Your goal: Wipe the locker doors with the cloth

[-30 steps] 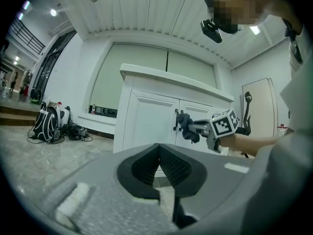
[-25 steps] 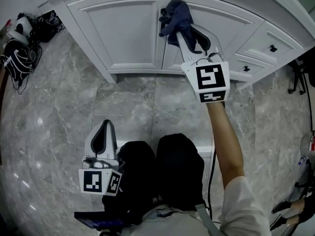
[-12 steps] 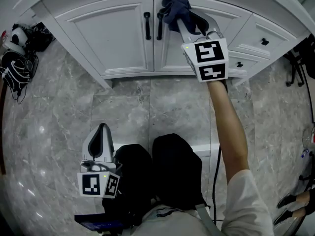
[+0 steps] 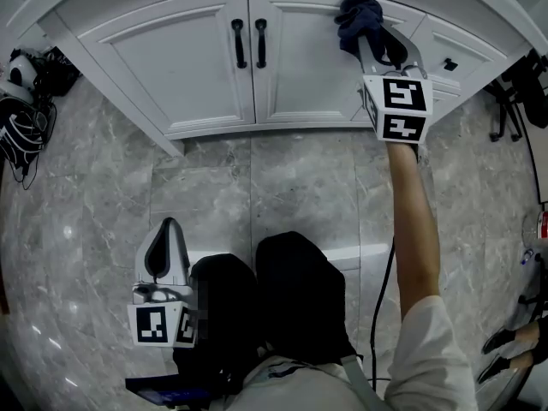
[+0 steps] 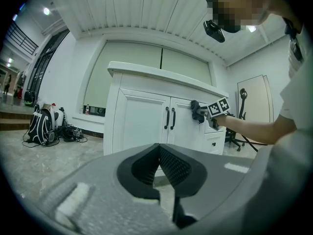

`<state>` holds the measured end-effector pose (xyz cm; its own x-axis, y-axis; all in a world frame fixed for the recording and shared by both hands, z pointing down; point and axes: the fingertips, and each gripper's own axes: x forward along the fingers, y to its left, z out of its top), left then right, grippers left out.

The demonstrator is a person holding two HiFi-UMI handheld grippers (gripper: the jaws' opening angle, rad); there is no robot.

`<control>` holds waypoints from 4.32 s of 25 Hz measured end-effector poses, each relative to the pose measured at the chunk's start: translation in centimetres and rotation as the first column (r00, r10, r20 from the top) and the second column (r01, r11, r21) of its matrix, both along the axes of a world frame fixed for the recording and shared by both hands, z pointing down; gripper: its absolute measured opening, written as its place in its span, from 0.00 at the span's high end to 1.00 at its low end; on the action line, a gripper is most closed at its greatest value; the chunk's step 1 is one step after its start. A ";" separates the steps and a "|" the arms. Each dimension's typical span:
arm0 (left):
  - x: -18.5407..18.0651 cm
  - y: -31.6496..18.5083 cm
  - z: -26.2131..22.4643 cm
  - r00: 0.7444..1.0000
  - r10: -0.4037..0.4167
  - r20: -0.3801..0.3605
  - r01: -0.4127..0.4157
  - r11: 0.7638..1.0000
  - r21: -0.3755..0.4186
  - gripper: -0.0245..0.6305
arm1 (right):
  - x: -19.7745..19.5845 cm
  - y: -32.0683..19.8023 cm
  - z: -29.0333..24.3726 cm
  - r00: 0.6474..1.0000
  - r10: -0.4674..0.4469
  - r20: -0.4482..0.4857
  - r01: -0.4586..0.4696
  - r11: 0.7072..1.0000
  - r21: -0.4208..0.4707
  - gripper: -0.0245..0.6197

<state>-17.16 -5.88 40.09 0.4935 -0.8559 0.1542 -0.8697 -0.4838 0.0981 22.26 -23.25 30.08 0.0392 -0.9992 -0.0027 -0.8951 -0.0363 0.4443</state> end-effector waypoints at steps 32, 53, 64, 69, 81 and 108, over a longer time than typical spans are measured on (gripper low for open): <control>-0.2 -0.1 -0.6 1.000 -0.007 0.011 0.007 1.000 0.010 0.96 | -13.0 -3.1 8.2 0.965 -0.226 0.130 0.238 0.968 -0.080 0.82; 0.4 0.2 -0.6 1.000 0.001 0.011 -0.001 1.000 0.013 0.96 | 2.9 0.7 9.0 0.995 0.063 0.077 -0.056 0.994 -0.094 0.82; 1.2 0.1 -0.6 1.000 0.016 0.013 -0.016 1.000 0.010 0.96 | 0.2 4.3 8.3 0.993 0.034 0.117 -0.030 0.999 -0.029 0.82; 1.2 0.3 -0.4 1.000 0.019 0.018 -0.019 1.000 0.005 0.96 | -8.5 3.8 10.6 0.987 -0.149 0.063 0.153 0.987 -0.058 0.82; 0.2 0.1 -0.6 1.000 -0.004 0.027 0.004 1.000 0.006 0.96 | -14.5 -2.4 18.6 0.969 -0.231 0.089 0.245 0.943 -0.225 0.82; 1.5 0.3 -0.6 0.999 0.019 0.034 -0.019 1.000 0.007 0.96 | 2.7 1.1 18.9 0.991 0.103 0.083 -0.080 0.967 -0.243 0.82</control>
